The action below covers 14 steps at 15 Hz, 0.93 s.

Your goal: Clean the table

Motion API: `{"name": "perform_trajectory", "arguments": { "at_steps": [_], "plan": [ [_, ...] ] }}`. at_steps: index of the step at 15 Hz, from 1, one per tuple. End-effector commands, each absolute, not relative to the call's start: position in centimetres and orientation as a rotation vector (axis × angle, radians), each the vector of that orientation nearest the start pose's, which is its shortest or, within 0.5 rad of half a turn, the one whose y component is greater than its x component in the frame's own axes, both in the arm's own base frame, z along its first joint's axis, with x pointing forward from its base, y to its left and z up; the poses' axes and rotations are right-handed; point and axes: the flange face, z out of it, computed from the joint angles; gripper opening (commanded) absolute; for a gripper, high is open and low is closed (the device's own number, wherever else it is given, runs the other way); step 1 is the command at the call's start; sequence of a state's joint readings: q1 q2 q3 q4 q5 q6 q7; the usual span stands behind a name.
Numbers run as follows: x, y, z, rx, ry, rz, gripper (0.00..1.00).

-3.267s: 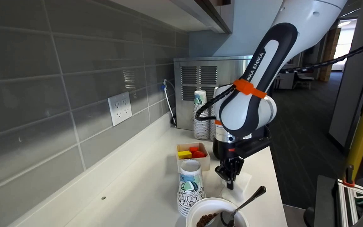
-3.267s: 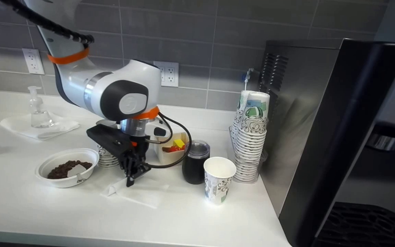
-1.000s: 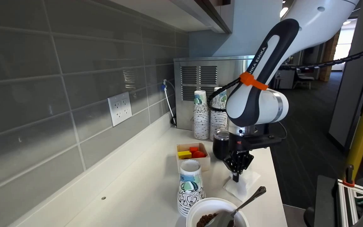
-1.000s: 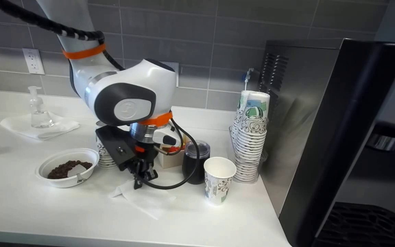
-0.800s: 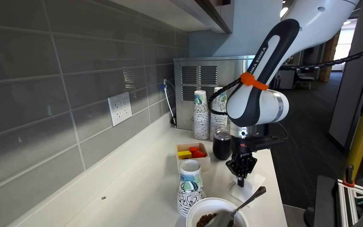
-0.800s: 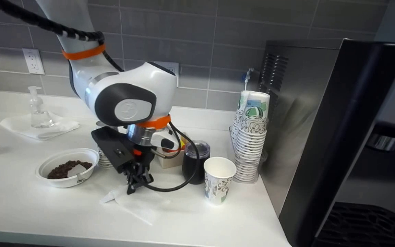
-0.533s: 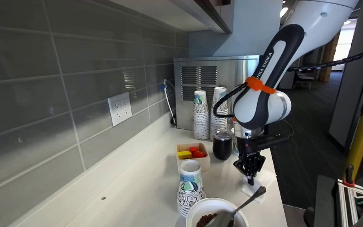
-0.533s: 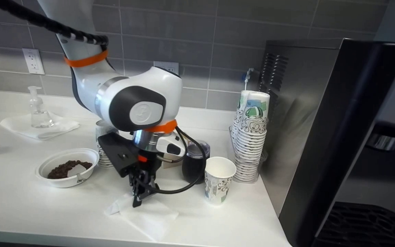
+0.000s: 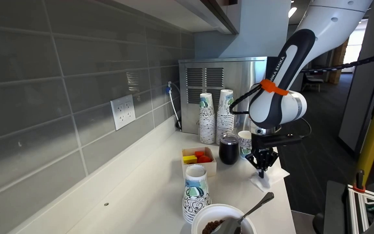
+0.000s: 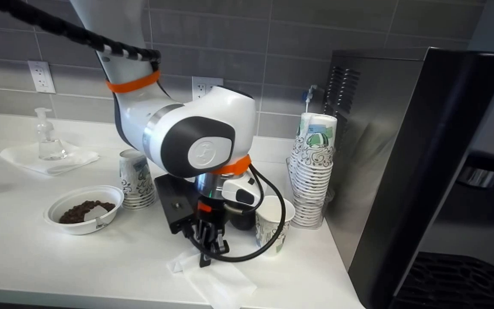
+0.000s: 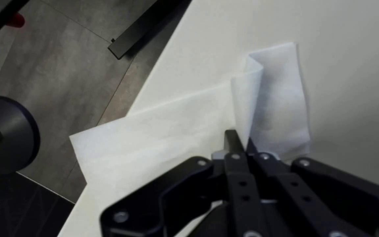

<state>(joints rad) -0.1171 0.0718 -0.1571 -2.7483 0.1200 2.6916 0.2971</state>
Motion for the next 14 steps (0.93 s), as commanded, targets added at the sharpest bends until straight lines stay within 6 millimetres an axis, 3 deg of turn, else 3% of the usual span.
{"name": "perform_trajectory", "arguments": {
  "at_steps": [1,4,9,11,14],
  "plan": [
    [37.3,-10.0,19.5,-2.869,1.002,0.062,0.0],
    [38.0,-7.6,20.1,-2.833,0.893,-0.002,0.0],
    [37.7,-3.0,19.7,-2.815,0.609,0.107,0.0],
    [37.3,-2.5,18.8,-2.847,0.591,0.208,0.0],
    [37.4,-3.9,18.2,-2.917,0.724,0.214,0.0]
  ]
}}
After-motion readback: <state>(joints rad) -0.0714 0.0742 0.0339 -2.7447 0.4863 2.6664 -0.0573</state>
